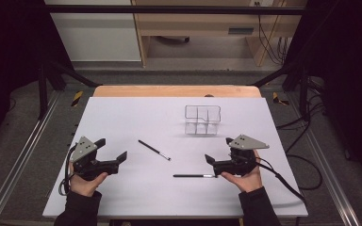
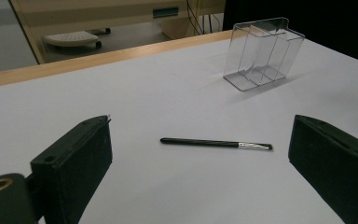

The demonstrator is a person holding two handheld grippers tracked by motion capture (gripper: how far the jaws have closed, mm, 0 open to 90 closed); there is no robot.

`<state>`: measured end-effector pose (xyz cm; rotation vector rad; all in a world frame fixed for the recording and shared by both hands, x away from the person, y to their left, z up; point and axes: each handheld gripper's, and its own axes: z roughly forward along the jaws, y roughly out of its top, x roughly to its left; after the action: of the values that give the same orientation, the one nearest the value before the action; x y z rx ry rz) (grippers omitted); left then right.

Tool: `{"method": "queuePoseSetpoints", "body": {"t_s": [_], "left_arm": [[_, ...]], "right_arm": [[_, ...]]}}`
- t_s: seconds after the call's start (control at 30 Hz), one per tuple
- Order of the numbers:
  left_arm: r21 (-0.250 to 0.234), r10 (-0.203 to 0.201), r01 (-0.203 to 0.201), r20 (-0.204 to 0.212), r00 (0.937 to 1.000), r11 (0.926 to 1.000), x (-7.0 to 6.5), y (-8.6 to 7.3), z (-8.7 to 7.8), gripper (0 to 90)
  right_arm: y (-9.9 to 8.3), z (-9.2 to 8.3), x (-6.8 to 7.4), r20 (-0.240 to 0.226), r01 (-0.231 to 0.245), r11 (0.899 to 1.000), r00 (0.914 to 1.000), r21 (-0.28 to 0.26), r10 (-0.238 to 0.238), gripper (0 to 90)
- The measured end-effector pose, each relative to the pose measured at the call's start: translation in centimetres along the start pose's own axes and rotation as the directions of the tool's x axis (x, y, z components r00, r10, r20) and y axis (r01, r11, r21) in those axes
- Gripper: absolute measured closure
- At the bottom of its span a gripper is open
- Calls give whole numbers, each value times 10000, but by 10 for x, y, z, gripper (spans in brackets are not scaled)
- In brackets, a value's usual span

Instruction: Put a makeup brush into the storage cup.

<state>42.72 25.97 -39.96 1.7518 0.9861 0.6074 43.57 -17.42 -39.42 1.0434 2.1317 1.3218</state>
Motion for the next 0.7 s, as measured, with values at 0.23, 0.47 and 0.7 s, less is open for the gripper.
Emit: {"method": "queuePoseSetpoints", "body": {"t_s": [0.23,0.47,0.7], "left_arm": [[82,66,-67,53,10000,9999,-2,-1,2,54],[131,125,-126,71,9999,9998,-4,-1,3,55],[192,134,-137,117,9998,9997,-5,-2,5,56]], "right_arm": [[-6,16,9,-358,267,9981,9991,564,-247,69],[-13,29,14,-697,307,9943,9973,1020,-237,75],[-21,42,21,-1008,357,9896,9947,1396,-217,80]]}}
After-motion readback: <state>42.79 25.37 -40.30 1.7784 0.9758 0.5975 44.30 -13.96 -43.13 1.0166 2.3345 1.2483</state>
